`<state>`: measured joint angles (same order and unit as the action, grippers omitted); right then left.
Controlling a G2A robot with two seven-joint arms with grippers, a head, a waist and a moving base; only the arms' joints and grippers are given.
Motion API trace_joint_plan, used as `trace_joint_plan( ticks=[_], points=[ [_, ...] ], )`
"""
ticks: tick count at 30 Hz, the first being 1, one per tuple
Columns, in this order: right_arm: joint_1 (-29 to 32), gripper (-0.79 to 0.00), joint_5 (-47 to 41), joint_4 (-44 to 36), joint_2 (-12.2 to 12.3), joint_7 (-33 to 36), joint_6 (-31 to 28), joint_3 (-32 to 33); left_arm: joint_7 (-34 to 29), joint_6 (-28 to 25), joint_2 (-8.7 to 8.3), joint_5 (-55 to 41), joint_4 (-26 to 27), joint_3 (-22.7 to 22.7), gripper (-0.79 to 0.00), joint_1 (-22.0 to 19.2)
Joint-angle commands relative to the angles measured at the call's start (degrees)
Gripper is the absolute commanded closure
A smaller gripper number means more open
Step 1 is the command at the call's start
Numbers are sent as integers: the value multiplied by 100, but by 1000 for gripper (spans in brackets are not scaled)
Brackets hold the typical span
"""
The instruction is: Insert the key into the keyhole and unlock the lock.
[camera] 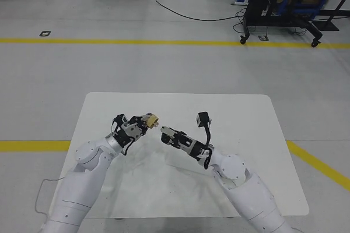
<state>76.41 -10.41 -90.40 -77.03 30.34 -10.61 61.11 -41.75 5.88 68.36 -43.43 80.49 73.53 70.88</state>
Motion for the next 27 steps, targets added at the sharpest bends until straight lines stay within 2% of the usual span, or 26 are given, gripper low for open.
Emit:
trace_joint_plan(
  ticks=[1,8,18,22,26,27],
  points=[
    [-33,-376,-425,72,-16,176,90,-28,-5,-296,-4,218,43,-5,0,11],
    [-244,-376,-1312,311,-45,586,526,-28,-136,-967,-10,566,131,6,0,45],
    [-308,-351,-1513,392,-56,584,487,-43,-222,-1187,-18,910,188,-52,0,73],
    [-334,-292,-1564,466,-67,514,539,-73,-288,-1239,-20,912,199,-48,0,86],
    [-384,-99,-1689,560,-79,494,614,-89,-314,-1267,-24,913,209,-28,0,97],
    [-393,-92,-1702,574,-81,489,615,-93,-319,-1277,-24,916,213,-27,0,99]
  ],
)
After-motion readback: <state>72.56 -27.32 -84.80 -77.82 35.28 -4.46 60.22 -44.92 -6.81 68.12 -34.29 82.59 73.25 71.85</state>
